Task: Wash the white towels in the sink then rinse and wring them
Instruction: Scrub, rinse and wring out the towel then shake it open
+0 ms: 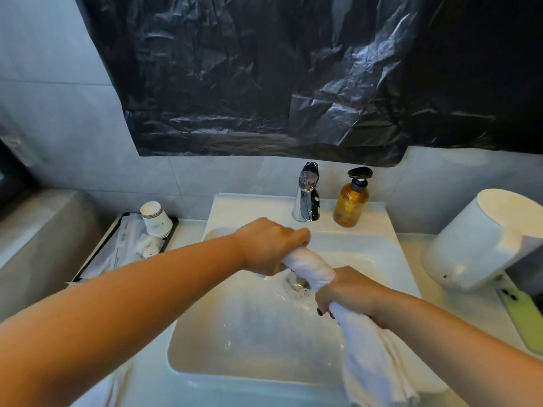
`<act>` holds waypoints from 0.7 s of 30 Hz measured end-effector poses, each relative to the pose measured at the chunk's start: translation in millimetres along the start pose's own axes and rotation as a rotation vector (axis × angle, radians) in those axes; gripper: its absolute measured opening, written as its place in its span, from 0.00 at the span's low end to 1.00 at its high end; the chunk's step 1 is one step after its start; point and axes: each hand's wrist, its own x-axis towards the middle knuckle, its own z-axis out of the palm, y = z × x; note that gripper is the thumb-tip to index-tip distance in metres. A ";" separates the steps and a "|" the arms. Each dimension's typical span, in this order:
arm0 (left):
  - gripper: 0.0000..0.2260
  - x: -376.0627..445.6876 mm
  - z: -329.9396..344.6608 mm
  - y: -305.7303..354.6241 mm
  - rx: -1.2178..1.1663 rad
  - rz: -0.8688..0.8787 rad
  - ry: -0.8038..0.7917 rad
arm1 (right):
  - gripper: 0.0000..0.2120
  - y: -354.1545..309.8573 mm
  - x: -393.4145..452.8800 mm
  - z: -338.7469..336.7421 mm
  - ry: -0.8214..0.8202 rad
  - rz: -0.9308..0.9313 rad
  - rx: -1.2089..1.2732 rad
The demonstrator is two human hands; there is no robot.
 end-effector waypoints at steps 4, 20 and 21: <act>0.27 17.6 -0.2 -11.2 0.077 0.266 0.296 | 0.02 2.0 -6.7 9.8 -0.191 -0.043 0.354; 0.09 25.3 30.0 21.0 -0.032 -0.230 0.584 | 0.19 -9.9 -18.0 46.5 -0.726 -0.161 1.577; 0.07 25.9 30.9 23.0 -0.040 -0.262 0.579 | 0.21 -13.1 -16.7 48.1 -0.698 -0.155 1.605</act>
